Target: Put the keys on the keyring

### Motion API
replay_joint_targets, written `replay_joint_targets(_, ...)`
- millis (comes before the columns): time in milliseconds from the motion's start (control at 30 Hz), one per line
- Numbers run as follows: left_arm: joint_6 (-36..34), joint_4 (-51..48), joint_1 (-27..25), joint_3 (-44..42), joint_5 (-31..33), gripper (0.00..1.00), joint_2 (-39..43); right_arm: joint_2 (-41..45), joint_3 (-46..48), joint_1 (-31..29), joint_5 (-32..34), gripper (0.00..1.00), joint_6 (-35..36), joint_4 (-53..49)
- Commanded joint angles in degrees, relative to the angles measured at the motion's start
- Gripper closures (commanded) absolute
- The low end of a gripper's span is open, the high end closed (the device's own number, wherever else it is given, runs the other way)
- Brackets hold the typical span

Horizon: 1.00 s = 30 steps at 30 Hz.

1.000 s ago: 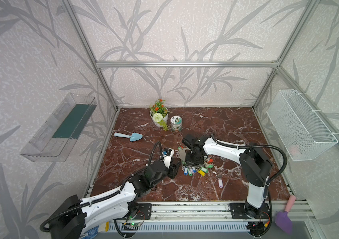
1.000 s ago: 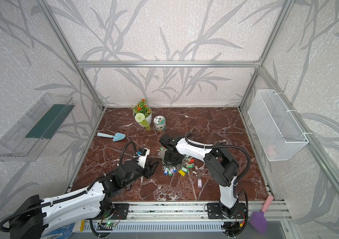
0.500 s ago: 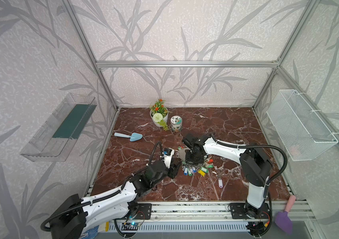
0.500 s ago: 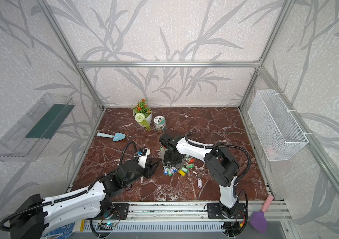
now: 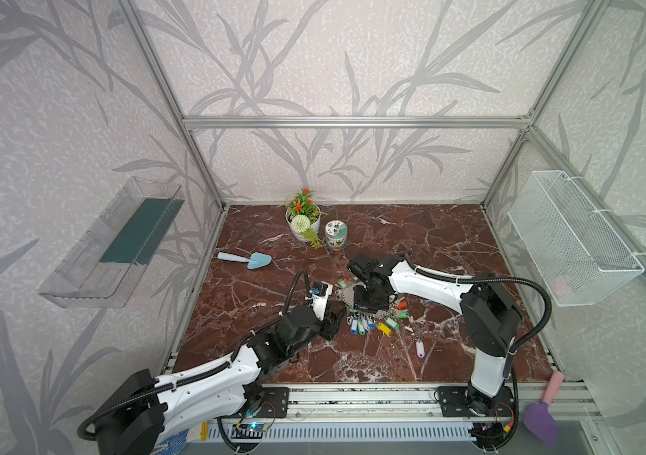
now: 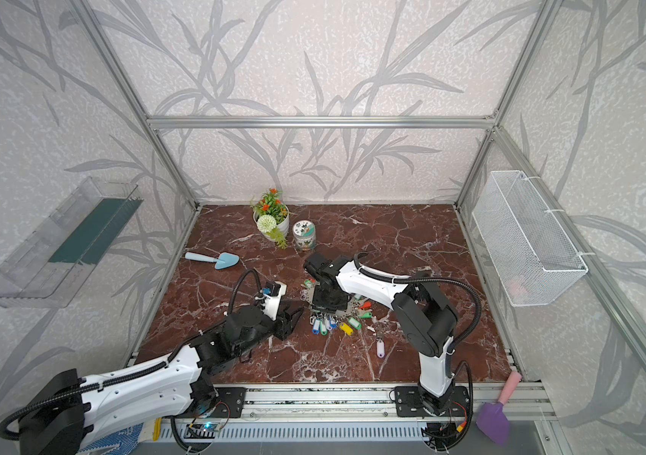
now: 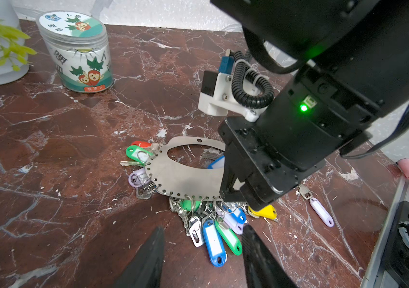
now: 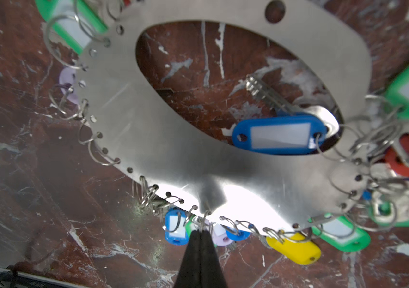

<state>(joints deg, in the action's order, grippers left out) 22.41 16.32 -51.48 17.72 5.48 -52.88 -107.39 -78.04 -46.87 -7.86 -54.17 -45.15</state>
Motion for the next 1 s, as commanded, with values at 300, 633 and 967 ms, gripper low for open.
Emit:
replay_joint_targets(300, -7.33, 3.96, -1.09, 4.11, -3.96, 0.51, -2.05, 9.23, -12.05, 3.1, -0.85, 1.0, -4.31, -11.18)
replay_joint_targets(633, -18.69, 15.56, -7.3, 5.42, 3.93, 0.63, -8.59, 11.87, -14.07, 5.73, -4.7, 1.0, -7.85, -11.93)
replay_joint_targets(967, -22.38, 37.23, -10.71, 1.39, 8.95, 0.65, -18.85, 12.5, -10.24, 5.98, -7.42, 1.0, -10.6, -9.41)
